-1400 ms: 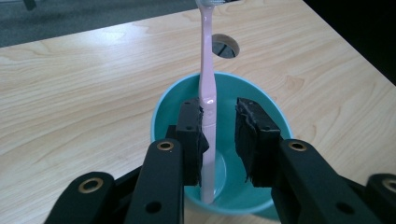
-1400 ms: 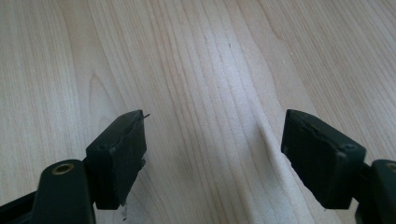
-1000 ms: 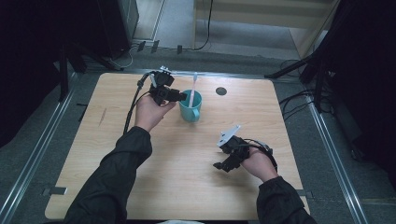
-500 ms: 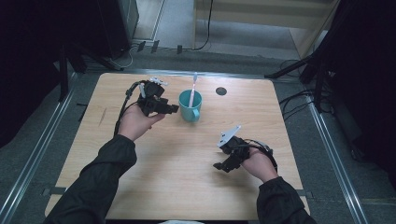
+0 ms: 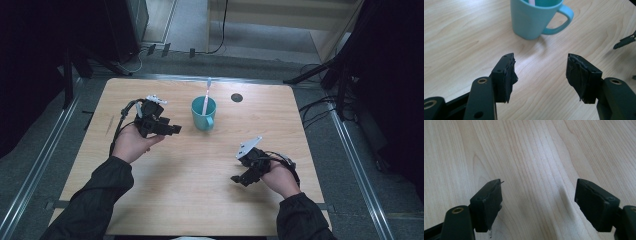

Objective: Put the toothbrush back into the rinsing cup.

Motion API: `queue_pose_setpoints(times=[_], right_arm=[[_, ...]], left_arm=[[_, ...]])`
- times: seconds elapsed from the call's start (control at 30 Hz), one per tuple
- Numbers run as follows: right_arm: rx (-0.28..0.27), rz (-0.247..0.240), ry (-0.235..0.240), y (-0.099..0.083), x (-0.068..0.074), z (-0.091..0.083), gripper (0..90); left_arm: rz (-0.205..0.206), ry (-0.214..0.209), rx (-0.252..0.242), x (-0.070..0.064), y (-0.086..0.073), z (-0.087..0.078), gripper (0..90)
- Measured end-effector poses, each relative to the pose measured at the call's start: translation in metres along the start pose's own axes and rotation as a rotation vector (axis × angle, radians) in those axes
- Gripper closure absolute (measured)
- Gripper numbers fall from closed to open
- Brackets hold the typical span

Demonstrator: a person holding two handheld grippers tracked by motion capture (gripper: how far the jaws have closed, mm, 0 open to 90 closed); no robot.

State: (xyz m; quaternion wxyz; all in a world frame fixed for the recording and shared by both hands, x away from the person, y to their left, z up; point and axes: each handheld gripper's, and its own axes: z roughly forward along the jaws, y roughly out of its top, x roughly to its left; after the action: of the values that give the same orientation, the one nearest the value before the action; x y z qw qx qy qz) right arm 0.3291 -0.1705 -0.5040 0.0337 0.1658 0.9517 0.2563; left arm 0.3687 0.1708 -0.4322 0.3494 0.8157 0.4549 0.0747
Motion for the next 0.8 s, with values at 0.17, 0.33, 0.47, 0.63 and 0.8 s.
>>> queue_pose_setpoints(times=[0.17, 0.33, 0.47, 0.63, 0.8], right_arm=[[-0.008, 0.007, -0.011, -0.006, 0.001, -0.003, 22.4], [-0.011, 0.015, -0.017, -0.010, 0.002, -0.005, 22.3], [-0.011, 0.024, -0.024, -0.014, 0.003, -0.007, 22.3], [-0.014, 0.031, -0.025, -0.017, 0.004, -0.008, 22.3], [-0.012, 0.023, -0.025, -0.017, 0.005, -0.008, 22.0]], left_arm=[[0.002, -0.008, 0.016, -0.001, -0.011, 0.001, 39.7], [0.009, -0.011, 0.036, -0.003, -0.021, 0.005, 39.6], [0.007, -0.015, 0.036, -0.003, -0.025, 0.008, 39.6], [0.018, -0.013, 0.068, -0.003, -0.030, 0.015, 39.9], [0.012, -0.009, 0.096, -0.003, -0.038, 0.019, 40.4]])
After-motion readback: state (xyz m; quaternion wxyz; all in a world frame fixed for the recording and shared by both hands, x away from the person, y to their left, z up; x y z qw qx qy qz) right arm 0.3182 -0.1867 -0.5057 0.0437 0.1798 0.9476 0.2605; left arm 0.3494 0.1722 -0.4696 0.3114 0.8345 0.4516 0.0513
